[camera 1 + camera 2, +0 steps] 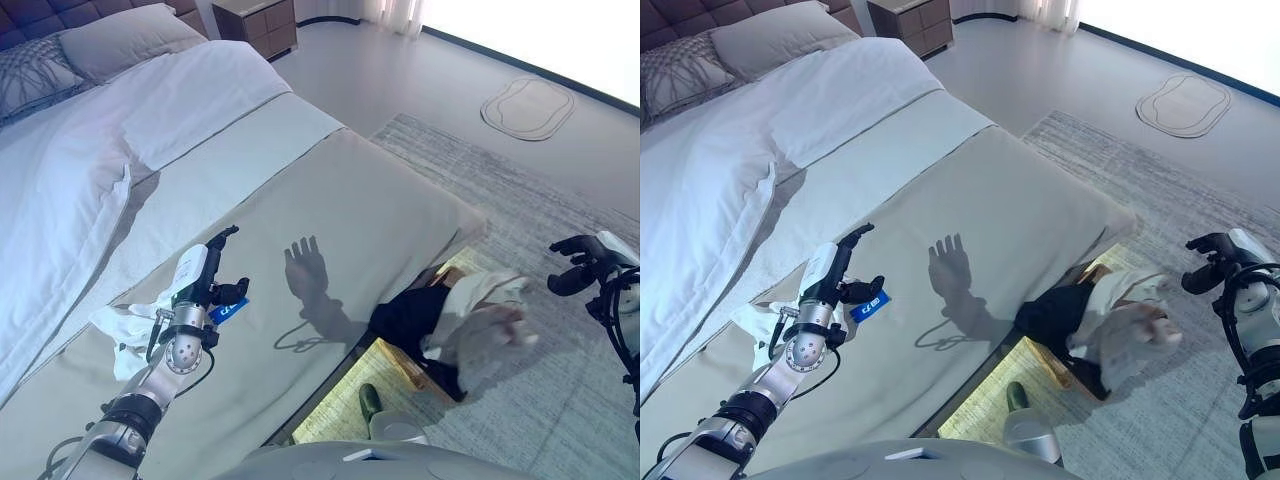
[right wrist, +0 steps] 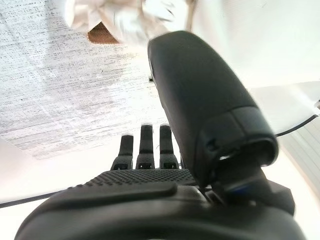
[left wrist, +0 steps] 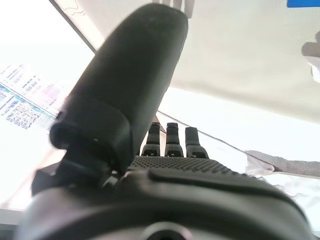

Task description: Pick up the clothes from the bed and place them into the basket

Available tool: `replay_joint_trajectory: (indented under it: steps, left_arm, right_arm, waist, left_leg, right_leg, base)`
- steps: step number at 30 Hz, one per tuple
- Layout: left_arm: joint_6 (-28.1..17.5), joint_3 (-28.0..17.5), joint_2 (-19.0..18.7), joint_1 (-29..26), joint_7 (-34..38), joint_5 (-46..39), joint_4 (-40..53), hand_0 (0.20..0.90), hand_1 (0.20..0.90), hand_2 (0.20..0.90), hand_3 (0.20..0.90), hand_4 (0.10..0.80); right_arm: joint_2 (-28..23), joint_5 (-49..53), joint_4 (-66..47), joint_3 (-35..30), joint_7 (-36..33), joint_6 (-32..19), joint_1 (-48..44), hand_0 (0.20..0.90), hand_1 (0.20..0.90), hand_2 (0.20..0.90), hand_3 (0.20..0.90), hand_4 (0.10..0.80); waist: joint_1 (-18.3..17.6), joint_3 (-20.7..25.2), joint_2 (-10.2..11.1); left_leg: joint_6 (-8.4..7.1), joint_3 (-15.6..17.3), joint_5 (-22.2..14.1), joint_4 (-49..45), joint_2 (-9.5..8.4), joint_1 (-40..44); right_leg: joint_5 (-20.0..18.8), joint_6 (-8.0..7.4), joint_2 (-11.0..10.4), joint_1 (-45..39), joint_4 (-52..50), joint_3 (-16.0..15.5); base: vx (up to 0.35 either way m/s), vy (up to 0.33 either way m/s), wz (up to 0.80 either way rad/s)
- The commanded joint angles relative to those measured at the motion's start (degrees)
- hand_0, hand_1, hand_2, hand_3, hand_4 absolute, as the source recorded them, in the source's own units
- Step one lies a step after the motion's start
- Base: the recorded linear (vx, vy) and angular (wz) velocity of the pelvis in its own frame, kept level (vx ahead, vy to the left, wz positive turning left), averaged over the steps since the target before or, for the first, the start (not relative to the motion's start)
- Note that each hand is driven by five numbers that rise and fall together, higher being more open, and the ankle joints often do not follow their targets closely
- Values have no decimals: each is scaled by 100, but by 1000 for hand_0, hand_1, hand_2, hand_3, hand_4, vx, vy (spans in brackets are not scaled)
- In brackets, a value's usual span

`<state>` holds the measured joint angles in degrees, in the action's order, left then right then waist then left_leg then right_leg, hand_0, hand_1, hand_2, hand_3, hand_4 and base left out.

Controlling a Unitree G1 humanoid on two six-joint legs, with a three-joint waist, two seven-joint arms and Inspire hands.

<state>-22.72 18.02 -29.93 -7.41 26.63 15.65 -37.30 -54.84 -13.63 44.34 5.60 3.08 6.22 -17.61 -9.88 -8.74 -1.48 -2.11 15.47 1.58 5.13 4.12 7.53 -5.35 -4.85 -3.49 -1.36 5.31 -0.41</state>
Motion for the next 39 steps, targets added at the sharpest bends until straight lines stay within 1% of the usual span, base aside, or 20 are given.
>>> replay_joint_trajectory:
  steps: [1,8,14,17,20,22,24,25,26,27,31,32,33,36,39]
  left_arm:
    - [-349,-18,-414,-409,213,-132,380,900,900,900,900,800]
    - [-358,-29,-385,-412,244,-133,323,900,900,900,900,800]
    - [-332,-70,-357,-380,323,-156,315,900,900,900,900,800]
    - [-339,-101,-295,-310,384,-120,256,900,900,900,900,800]
    - [-306,-126,-270,-269,429,-118,238,900,900,900,900,800]
    - [-246,-143,-234,-266,509,-101,215,900,900,900,900,800]
    - [-220,-159,-191,-233,616,-57,185,900,900,900,900,800]
    - [-224,-180,-166,-195,693,11,168,900,900,900,900,800]
    - [-223,-201,-152,-173,721,26,149,900,900,900,900,800]
    - [-223,-213,-148,-168,725,29,147,900,900,900,900,800]
    - [-134,-296,-103,-61,821,108,177,900,900,900,900,800]
    - [-110,-311,-98,-27,824,144,204,900,900,900,900,800]
    - [8,-332,-115,31,837,152,287,900,900,900,900,800]
    - [152,-429,-189,59,888,74,397,900,900,900,900,800]
    - [128,-448,-264,-16,930,21,469,900,900,900,900,800]
  right_arm:
    - [-282,-72,-43,37,-361,-144,-597,900,900,900,900,800]
    - [-288,-131,-203,108,-367,-48,-681,900,900,900,900,800]
    - [-358,-66,-340,225,-503,-209,-896,900,900,900,900,800]
    - [-393,-120,-714,361,-826,-338,-1144,900,900,900,900,800]
    - [-372,-162,-961,454,-882,-369,-1325,900,900,900,900,800]
    - [-312,-282,-1149,571,-831,-269,-1482,900,900,900,900,800]
    - [-258,-424,-1328,775,-980,-155,-1723,900,900,900,900,800]
    - [-198,-624,-1365,943,-1091,-80,-1983,900,900,900,900,800]
    - [-165,-774,-1380,1065,-1131,88,-2158,900,900,900,900,800]
    - [-159,-778,-1379,1094,-1135,112,-2192,900,900,900,900,800]
    - [58,-1012,-1412,1569,-1052,72,-2640,900,900,900,900,800]
    - [88,-971,-1366,1692,-1008,80,-2767,900,900,900,900,800]
    - [218,-765,-1309,1894,-926,147,-2974,900,900,900,900,800]
    - [388,-592,-1243,2136,-899,65,-3281,900,900,900,900,800]
    - [469,-491,-1202,2350,-930,79,-3674,900,900,900,900,800]
  waist:
    - [147,342,178]
    - [181,355,205]
    - [276,333,223]
    - [401,335,252]
    - [485,326,265]
    - [570,305,270]
    - [700,260,271]
    - [801,228,264]
    - [880,208,255]
    - [875,204,251]
    - [1139,150,233]
    - [1195,155,236]
    - [1345,157,250]
    - [1543,53,244]
    - [1732,-175,199]
  left_leg:
    - [87,61,-542,-244,-87,7]
    - [74,24,-527,-234,-78,11]
    - [52,-60,-487,-199,-63,11]
    - [41,-157,-461,-186,-79,17]
    - [28,-233,-444,-204,-88,-19]
    - [23,-320,-428,-208,-106,-69]
    - [20,-437,-392,-199,-124,-122]
    - [16,-540,-371,-209,-148,-172]
    - [8,-604,-356,-216,-161,-212]
    - [6,-615,-354,-218,-163,-218]
    - [-7,-848,-310,-226,-223,-281]
    - [-5,-902,-309,-230,-240,-287]
    - [0,-1023,-309,-269,-283,-321]
    - [-4,-1207,-304,-444,-328,-495]
    - [10,-1392,-263,-589,-378,-719]
  right_leg:
    - [198,-140,23,188,-381,-56]
    - [217,-131,18,164,-377,-87]
    - [243,-112,1,111,-377,-193]
    - [281,-85,-8,48,-385,-309]
    - [315,-72,-18,32,-409,-389]
    - [345,-60,-23,38,-437,-461]
    - [382,-29,-25,41,-468,-553]
    - [415,-3,-30,27,-481,-627]
    - [447,16,-36,21,-503,-681]
    - [453,18,-38,21,-507,-690]
    - [536,77,-87,-55,-547,-899]
    - [557,93,-98,-85,-549,-944]
    - [609,129,-115,-132,-595,-1023]
    - [733,203,-162,-73,-819,-1181]
    - [852,282,-213,68,-1087,-1377]
  base:
    - [0,0,0]
    - [0,0,0]
    - [0,2,1]
    - [4,8,11]
    - [-16,8,12]
    - [-45,15,11]
    - [-65,33,30]
    - [-73,52,35]
    - [-54,40,30]
    - [-55,38,31]
    - [-18,48,36]
    - [73,52,29]
    - [75,50,30]
    - [-12,61,49]
    - [-121,62,43]
